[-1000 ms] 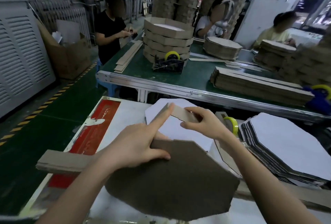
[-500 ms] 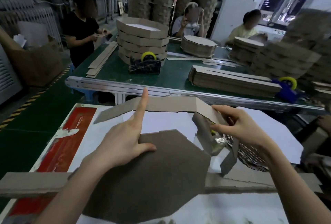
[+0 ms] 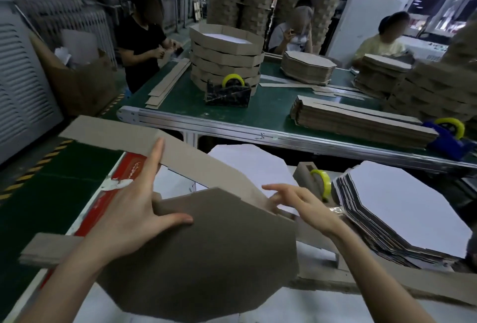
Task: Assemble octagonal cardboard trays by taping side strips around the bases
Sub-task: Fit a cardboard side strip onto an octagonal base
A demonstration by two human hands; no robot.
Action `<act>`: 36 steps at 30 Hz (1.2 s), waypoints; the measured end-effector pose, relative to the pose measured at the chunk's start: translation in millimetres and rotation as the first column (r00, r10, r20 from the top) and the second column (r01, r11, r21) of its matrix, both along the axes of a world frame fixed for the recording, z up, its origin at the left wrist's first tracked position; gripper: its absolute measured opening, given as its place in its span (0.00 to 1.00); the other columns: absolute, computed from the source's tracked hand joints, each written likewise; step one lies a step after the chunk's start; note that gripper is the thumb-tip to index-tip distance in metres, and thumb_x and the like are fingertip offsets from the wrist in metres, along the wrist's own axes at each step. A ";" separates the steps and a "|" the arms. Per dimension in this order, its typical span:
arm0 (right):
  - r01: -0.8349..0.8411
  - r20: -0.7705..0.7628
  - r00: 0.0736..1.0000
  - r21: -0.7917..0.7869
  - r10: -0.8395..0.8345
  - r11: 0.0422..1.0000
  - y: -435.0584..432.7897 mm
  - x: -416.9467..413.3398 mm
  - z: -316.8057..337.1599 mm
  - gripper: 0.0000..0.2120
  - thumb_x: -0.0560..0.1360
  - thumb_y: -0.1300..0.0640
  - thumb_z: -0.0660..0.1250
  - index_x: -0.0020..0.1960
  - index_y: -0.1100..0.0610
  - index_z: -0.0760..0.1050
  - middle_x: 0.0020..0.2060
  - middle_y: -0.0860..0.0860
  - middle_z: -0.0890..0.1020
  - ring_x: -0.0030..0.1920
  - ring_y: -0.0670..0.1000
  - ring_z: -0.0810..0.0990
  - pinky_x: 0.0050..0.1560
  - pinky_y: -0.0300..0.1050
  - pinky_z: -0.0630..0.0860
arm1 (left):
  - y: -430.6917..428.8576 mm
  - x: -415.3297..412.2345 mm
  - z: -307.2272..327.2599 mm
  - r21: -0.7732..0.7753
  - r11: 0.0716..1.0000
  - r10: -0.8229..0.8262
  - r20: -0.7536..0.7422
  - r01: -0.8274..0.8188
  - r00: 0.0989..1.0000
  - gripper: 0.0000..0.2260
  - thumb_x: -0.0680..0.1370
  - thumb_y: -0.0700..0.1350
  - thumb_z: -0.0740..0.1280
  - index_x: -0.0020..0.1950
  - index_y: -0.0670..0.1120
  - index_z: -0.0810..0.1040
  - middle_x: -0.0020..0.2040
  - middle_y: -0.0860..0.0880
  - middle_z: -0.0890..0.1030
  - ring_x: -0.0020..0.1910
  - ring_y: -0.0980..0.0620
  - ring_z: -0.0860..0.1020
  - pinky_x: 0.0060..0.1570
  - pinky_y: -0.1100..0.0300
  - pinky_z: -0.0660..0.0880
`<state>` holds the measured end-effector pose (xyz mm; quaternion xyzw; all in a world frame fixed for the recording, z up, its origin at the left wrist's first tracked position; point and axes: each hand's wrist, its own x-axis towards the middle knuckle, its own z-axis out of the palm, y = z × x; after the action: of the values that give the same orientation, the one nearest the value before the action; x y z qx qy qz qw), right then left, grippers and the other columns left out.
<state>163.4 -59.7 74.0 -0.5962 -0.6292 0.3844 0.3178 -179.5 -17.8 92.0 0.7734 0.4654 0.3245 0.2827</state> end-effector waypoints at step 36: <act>-0.085 0.115 0.990 0.071 0.076 0.994 66.4 -92.6 116.4 0.16 0.79 0.40 0.62 0.44 0.49 0.82 0.35 0.43 0.79 0.35 0.43 0.76 0.40 0.36 0.71 | -8.7 89.9 10.7 0.157 0.954 -0.202 -0.295 0.256 0.934 0.57 0.67 0.60 0.76 0.68 0.71 0.25 0.73 0.55 0.68 0.37 0.57 0.74 0.41 0.58 0.75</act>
<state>70.8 6.7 190.4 -0.5783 -0.6838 0.3386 0.2887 -89.6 -26.5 102.6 0.8839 0.3727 0.2221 0.1748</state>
